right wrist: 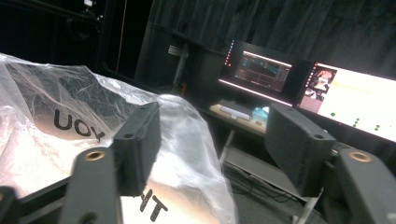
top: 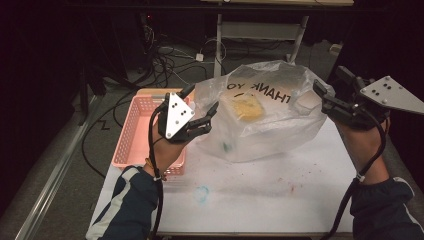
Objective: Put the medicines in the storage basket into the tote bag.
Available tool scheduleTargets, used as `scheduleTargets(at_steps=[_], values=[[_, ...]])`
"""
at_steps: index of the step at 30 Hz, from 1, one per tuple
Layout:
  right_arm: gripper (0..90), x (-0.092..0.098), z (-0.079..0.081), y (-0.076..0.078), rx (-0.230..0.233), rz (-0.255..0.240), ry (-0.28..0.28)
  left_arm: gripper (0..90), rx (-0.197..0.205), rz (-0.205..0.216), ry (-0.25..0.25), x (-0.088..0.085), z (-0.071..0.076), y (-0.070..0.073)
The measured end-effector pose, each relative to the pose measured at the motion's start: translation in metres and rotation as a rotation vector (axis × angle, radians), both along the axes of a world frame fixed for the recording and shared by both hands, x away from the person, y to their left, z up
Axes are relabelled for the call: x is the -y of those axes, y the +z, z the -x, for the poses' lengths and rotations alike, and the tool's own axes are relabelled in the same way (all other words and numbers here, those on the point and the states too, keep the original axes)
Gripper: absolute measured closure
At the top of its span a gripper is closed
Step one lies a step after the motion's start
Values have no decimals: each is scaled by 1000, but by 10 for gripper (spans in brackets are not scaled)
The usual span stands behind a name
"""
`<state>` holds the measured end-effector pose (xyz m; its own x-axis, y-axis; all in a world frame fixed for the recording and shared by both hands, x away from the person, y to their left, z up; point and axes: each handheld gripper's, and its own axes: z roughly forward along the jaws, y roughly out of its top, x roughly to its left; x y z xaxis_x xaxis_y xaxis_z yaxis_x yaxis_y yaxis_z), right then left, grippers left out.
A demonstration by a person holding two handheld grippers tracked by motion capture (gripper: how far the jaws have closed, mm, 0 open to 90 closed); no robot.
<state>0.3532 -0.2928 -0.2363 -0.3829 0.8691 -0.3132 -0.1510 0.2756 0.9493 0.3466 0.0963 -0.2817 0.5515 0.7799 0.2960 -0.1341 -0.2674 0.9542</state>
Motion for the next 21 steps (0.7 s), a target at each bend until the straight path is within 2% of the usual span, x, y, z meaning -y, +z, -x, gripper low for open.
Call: scheduleTargets(at_steps=[2, 3, 4, 5, 7, 10, 11, 15, 17, 20, 21], values=[[342, 0, 5, 1, 1, 1, -4, 248, 5, -5, 4, 0, 3, 3], [338, 2, 7, 0, 2, -4, -3, 238, 7, -28, 17, 2, 4, 1], [335, 2, 12, -9, -10, -15, 14, 227, 5, -58, 27, 4, 5, -4], [335, 2, 12, -9, -10, -15, 14, 227, 0, -79, 27, 4, 5, -11], [319, 1, 18, -21, -9, 24, -3, 198, -19, -95, 22, 1, 6, -24], [315, 6, 25, -37, -22, 18, 5, 160, -63, -93, 15, -7, 9, -38], [308, 7, 28, -46, -43, 27, 7, 157, -70, -104, 18, -9, 12, -41], [283, 9, 29, -56, -58, 45, 9, 157, -84, -125, 14, -16, 19, -50], [259, 10, 31, -61, -70, 40, 20, 155, -90, -119, 14, -20, 22, -53], [246, 12, 33, -68, -88, 28, 42, 143, -93, -104, -27, -29, 27, -54], [247, 12, 33, -70, -102, 28, 37, 143, -96, -86, -52, -33, 30, -52]])
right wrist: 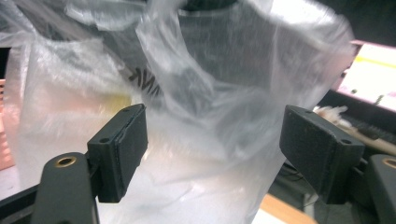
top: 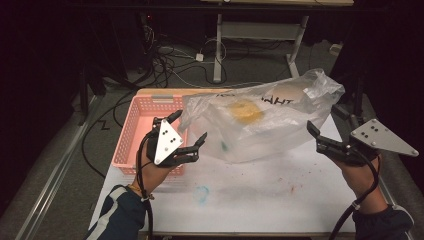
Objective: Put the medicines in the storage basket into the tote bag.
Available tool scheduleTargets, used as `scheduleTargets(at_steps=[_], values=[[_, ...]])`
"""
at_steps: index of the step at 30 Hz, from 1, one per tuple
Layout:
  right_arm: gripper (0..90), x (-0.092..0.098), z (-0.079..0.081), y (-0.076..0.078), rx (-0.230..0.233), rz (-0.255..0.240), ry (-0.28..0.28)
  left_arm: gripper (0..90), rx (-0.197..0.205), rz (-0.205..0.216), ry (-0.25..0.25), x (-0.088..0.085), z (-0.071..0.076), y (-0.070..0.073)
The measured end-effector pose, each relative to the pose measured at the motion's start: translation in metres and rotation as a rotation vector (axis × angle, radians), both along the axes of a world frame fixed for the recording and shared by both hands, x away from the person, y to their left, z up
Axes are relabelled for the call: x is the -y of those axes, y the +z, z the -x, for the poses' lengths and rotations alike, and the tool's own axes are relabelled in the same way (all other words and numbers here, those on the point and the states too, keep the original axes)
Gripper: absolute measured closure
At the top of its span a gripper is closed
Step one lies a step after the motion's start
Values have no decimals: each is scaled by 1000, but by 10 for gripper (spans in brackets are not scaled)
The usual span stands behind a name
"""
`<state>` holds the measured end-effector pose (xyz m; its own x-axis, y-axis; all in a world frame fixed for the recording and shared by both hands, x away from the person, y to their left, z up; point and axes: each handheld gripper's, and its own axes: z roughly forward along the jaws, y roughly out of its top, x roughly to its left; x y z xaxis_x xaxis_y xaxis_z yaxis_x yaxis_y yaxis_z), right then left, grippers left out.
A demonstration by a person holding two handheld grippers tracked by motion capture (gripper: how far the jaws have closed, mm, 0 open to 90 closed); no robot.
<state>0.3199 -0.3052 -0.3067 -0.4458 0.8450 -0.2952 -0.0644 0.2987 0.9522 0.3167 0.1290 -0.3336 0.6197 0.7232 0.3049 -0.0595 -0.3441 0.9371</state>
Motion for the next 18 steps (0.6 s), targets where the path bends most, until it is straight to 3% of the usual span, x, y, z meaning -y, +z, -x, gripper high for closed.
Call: scheduleTargets(at_steps=[3, 7, 10, 12, 18], values=[[251, 3, -2, -4, -16, 11, -12, 142, 7, 48, -44, -7, 11, 14], [266, 5, -3, -4, -16, 15, -24, 142, 11, -16, -58, -2, 23, 28], [274, 5, -5, -7, -23, 19, -35, 142, -3, -89, -34, -2, 25, 24], [276, 5, -7, -9, -32, 22, -39, 142, -31, -93, -26, -5, 26, 18], [274, 5, -5, -15, -32, 32, -34, 142, -63, -97, 3, -17, 24, -2]])
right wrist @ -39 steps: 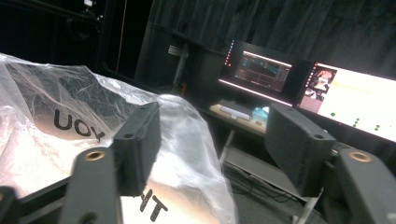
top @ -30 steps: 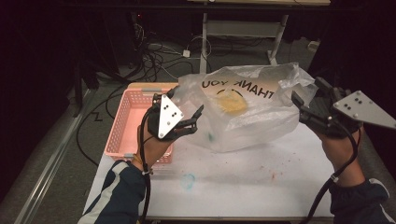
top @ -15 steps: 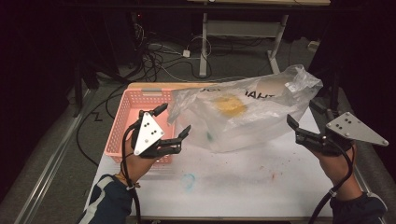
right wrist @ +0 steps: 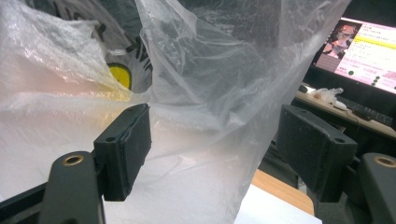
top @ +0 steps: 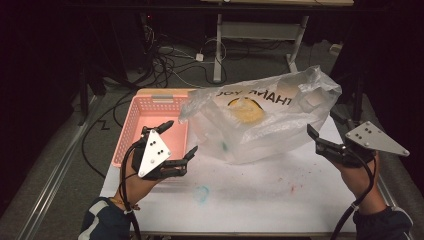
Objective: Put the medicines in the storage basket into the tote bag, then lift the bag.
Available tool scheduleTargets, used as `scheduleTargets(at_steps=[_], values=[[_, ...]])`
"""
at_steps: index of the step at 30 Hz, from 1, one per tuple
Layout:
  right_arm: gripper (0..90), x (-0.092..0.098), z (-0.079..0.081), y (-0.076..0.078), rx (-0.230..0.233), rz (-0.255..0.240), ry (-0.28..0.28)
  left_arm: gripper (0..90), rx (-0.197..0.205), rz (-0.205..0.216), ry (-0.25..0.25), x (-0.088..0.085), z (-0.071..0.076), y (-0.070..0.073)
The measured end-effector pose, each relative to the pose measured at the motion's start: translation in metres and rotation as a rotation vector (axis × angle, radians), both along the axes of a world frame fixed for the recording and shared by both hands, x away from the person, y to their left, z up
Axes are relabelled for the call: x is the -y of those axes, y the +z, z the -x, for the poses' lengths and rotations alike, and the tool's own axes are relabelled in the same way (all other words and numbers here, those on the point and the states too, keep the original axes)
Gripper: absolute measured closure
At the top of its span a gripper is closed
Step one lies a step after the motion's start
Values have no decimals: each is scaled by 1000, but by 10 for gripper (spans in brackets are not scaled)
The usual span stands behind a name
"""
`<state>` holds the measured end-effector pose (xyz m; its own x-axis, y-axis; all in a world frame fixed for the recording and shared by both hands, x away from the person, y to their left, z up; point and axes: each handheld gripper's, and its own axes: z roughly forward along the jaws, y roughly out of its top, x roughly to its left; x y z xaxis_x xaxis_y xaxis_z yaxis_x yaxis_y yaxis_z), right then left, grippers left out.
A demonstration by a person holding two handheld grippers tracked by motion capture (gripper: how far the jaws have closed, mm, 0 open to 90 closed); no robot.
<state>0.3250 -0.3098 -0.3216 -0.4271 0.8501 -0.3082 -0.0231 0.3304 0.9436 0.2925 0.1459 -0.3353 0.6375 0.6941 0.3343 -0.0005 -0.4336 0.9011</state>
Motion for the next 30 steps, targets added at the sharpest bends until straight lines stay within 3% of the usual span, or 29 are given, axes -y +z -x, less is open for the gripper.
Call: scheduleTargets(at_steps=[5, 10, 14, 22, 26, 30], values=[[256, 2, 6, -1, 4, 2, 26, 140, -22, -42, 18, 0, -4, -19], [211, 6, 19, 2, 10, 21, 70, 146, -27, -45, 14, 1, -4, -34], [193, 13, 25, -6, -10, 17, 76, 146, -39, -67, 10, 1, -3, -46], [190, 26, 34, -12, -47, 8, 117, 146, -37, -69, 18, -4, 1, -56], [197, 37, 43, -18, -59, 16, 93, 146, -50, -65, 24, -5, 2, -61], [201, 51, 45, -33, -107, 9, 65, 146, -73, -62, 27, -7, 2, -69]])
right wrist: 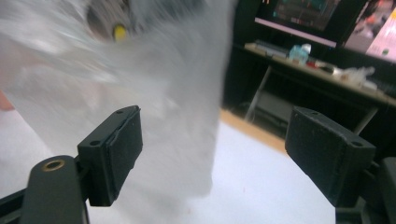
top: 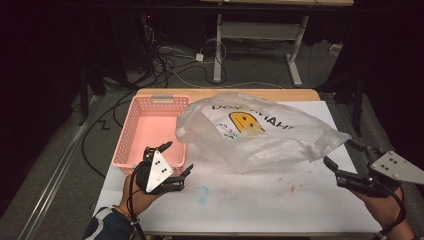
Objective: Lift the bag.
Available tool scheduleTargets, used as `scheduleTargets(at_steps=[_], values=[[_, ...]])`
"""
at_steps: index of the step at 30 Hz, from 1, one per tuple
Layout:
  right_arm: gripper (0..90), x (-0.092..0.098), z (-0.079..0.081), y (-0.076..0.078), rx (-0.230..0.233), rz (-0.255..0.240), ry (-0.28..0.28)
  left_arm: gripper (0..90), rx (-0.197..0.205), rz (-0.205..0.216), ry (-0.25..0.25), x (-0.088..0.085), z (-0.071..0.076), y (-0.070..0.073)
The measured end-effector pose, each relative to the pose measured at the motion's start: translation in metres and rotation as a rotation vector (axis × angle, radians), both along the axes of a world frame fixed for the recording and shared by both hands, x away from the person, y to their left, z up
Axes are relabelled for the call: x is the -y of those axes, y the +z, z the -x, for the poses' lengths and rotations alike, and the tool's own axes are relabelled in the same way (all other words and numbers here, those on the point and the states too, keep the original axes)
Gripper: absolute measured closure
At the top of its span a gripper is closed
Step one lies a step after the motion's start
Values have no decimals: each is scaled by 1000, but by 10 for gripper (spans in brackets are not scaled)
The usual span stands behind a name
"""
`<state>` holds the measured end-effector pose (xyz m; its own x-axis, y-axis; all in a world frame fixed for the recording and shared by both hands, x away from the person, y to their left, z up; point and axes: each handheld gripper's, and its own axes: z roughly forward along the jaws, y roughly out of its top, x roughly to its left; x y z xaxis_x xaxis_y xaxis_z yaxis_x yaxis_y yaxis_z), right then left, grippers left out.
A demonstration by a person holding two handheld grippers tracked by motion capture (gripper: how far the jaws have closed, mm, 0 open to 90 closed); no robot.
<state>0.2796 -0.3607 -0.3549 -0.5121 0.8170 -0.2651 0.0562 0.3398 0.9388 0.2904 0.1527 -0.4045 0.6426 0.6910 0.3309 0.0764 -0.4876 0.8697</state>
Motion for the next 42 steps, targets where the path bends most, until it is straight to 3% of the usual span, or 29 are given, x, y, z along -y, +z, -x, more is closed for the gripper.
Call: scheduleTargets(at_steps=[5, 11, 16, 18, 24, 42], values=[[201, 8, -6, -28, -64, 44, -24, 146, -33, -10, 14, -5, 3, -15], [206, 16, -9, -48, -93, 29, -39, 146, -67, -35, 28, -13, 7, -30], [209, 23, -12, -62, -126, -17, -29, 147, -98, -44, 50, -21, 4, -40], [209, 22, -13, -67, -127, 3, -31, 146, -94, -43, 53, -21, 4, -40], [207, 19, -15, -74, -143, 17, -33, 146, -98, -37, 52, -19, 4, -40], [208, 17, -10, -75, -135, 30, -36, 146, -101, -35, 36, -16, 4, -39]])
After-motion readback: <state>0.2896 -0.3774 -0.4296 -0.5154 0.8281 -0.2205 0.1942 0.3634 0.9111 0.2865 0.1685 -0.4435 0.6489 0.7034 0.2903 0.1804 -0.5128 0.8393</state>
